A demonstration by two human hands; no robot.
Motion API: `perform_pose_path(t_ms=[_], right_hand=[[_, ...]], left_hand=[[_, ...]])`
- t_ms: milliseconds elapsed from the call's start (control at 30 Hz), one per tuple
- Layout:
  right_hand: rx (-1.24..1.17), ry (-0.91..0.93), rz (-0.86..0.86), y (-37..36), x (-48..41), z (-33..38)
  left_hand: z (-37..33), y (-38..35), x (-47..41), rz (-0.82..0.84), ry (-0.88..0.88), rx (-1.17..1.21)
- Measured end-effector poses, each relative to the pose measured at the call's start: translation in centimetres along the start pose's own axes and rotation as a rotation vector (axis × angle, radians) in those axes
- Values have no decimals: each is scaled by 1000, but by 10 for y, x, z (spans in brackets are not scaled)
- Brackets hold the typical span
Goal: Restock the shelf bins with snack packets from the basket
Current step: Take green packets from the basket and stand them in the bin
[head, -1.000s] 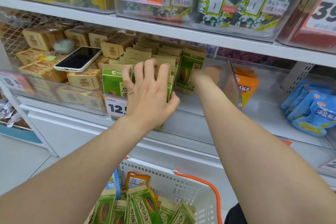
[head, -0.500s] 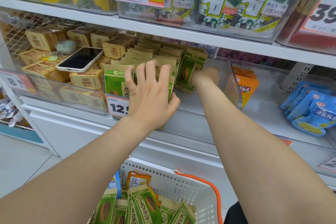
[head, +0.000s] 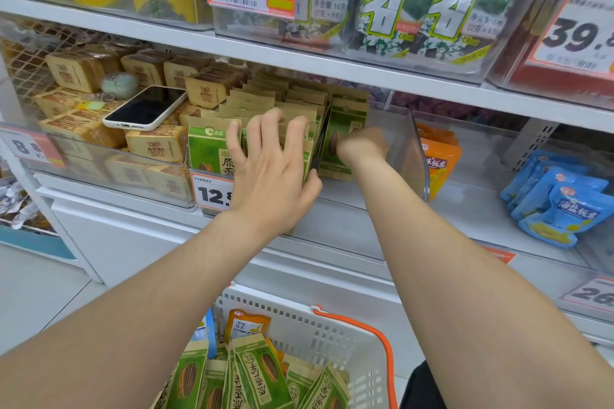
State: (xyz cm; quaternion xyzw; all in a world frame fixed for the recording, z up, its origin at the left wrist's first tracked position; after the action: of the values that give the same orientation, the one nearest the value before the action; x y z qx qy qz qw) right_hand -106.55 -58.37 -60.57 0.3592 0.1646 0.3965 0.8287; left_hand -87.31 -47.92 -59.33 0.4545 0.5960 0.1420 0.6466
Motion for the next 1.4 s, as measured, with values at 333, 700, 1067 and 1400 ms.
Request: perform_pose_path(t_ms=[333, 700, 1067, 1400], right_hand=[[-14, 218, 339, -2, 17, -18], [-169, 184, 163, 4, 15, -5], [-222, 145, 238, 1, 21, -5], [-225, 178, 348, 4, 33, -13]], left_hand=[[-7, 18, 10, 65, -21, 131], [-1, 13, 8, 74, -56, 92], [-3, 9, 6, 57, -55, 83], [-1, 13, 8, 54, -57, 115]])
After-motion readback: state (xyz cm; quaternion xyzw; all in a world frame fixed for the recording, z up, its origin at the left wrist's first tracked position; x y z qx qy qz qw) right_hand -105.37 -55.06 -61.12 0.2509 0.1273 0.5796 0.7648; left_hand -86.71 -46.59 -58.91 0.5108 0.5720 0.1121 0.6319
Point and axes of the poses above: each hand's wrist, its own x-axis away from the middle knuckle, its own y-axis out of the back of the hand, z = x × y, the point moved 3 cm from there along -x, towards the middle knuckle, and after that the axes turned 2 degrees about x, right-handed, at the moved point
